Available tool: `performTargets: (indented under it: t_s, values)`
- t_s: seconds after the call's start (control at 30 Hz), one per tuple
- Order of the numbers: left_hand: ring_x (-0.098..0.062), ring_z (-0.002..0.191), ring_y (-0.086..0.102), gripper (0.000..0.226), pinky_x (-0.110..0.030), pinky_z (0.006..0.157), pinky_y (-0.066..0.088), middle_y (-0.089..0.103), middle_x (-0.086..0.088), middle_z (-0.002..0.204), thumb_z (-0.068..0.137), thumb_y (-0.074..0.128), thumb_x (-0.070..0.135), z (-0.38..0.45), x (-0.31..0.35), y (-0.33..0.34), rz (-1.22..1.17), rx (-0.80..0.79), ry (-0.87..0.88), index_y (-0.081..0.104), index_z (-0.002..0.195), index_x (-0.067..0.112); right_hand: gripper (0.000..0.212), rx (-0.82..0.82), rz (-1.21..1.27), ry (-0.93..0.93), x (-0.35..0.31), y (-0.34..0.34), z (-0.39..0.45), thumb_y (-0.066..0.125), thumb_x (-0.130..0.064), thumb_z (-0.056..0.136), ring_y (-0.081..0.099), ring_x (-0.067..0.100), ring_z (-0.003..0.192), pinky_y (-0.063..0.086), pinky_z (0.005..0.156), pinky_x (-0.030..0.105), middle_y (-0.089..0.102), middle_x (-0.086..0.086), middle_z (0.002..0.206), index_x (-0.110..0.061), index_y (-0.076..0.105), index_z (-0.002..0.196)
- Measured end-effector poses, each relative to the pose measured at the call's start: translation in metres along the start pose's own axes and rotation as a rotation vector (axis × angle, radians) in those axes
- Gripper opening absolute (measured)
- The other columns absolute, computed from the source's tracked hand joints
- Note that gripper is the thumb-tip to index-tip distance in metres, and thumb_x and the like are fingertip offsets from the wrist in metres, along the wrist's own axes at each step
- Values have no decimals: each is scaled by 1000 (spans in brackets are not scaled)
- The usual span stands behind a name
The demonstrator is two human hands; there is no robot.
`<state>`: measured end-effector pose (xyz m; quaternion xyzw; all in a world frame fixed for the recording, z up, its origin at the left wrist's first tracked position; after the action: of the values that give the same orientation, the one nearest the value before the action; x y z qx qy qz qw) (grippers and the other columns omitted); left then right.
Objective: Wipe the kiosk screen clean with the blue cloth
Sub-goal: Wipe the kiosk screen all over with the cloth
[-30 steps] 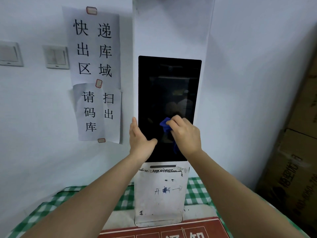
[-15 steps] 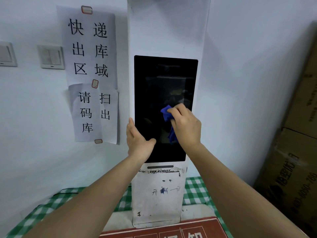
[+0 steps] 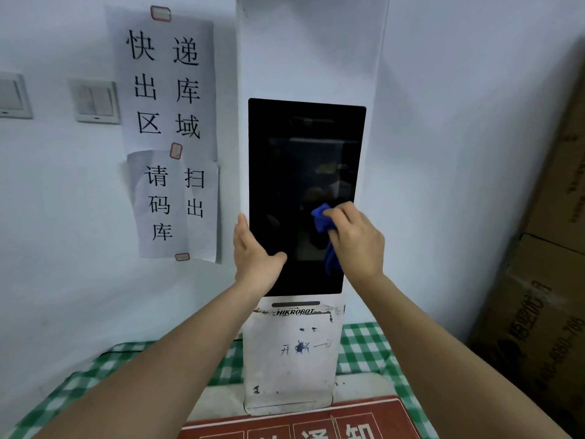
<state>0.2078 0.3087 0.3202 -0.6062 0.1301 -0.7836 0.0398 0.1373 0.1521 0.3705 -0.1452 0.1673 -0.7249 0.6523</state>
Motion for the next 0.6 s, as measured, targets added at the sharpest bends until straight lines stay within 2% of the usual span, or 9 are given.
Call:
performTargets:
  t_s: [0.17,0.33,0.4,0.5,0.6]
  values:
    - [-18,146,11,102,-34,114,23,0,8,160,81,60,1,-1,-1,-1,14,11,7,-7,151,31,27,-58,-64,-26,-4,21,-20,74,1,65,56,23,63,34,35,25,59,5,84,-11,63,86]
    - [-18,146,12,101,-34,113,24,1,9,159,81,59,0,-2,0,-2,8,-2,12,-7,151,31,28,-153,-78,-144,-8,26,-39,74,4,61,53,24,57,25,37,22,57,5,80,-10,62,82]
    - [-18,146,12,101,-34,113,24,1,9,159,82,59,0,-3,0,-3,7,-3,10,-7,151,31,25,-125,-48,-55,2,17,-27,70,4,65,56,25,61,30,36,24,58,6,84,-11,62,83]
    - [-18,146,13,101,-35,113,25,1,10,159,82,59,0,-2,1,-3,-1,-6,3,-7,151,32,23,-36,39,139,16,4,-9,62,4,73,56,26,66,38,44,27,59,5,93,-11,62,90]
    - [-18,146,14,101,-35,112,26,2,10,159,82,60,1,-2,0,-3,2,3,0,-7,151,32,23,-28,29,101,9,8,-14,65,4,72,56,25,65,39,41,27,60,4,90,-11,62,89]
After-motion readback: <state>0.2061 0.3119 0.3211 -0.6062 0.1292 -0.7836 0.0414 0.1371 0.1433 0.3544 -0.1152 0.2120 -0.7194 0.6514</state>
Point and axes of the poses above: each hand's wrist, its own z-axis towards the middle knuckle, its own y-axis out of the palm, x = y × z, the point moved 6 cm from there along z, towards the middle knuckle
